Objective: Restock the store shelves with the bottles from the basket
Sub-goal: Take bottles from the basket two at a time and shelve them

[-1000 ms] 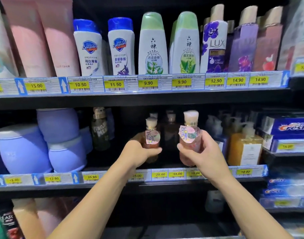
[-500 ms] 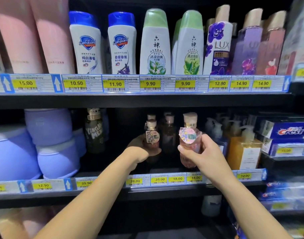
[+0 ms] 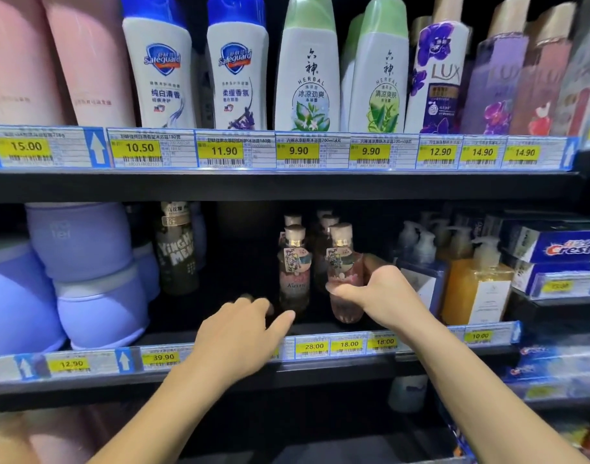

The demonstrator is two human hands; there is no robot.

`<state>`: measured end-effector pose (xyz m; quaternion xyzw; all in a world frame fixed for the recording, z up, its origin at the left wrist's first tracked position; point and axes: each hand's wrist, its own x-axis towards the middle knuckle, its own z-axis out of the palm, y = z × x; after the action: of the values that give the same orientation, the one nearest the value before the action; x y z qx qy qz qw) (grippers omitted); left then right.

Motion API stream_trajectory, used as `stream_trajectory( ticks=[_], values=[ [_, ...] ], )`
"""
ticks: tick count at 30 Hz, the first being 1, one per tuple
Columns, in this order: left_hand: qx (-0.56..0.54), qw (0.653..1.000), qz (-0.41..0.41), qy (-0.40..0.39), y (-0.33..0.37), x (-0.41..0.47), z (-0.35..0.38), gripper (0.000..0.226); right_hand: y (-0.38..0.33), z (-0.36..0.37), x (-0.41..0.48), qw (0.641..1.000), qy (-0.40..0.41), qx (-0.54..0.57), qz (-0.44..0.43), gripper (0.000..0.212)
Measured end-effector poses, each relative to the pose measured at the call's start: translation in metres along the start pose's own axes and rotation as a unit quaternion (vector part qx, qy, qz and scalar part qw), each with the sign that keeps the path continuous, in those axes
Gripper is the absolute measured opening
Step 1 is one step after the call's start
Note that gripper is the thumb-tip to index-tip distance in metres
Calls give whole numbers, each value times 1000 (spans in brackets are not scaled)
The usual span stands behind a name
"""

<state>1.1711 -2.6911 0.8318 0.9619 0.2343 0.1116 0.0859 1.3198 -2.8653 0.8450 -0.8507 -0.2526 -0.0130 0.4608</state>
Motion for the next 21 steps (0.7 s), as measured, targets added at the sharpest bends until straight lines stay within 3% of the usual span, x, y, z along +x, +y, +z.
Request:
stream_trajectory(
  ticks=[10, 14, 21],
  values=[
    [49, 998, 11, 27, 0, -1, 9, 52, -1, 0, 0, 997, -47, -52, 29, 35],
    [59, 998, 19, 26, 0, -2, 10, 49, 7, 0, -2, 993, -30, -106, 44, 41],
    [74, 996, 38, 28, 1, -5, 7, 43, 5, 7, 5, 987, -21, -140, 79, 29]
  ],
)
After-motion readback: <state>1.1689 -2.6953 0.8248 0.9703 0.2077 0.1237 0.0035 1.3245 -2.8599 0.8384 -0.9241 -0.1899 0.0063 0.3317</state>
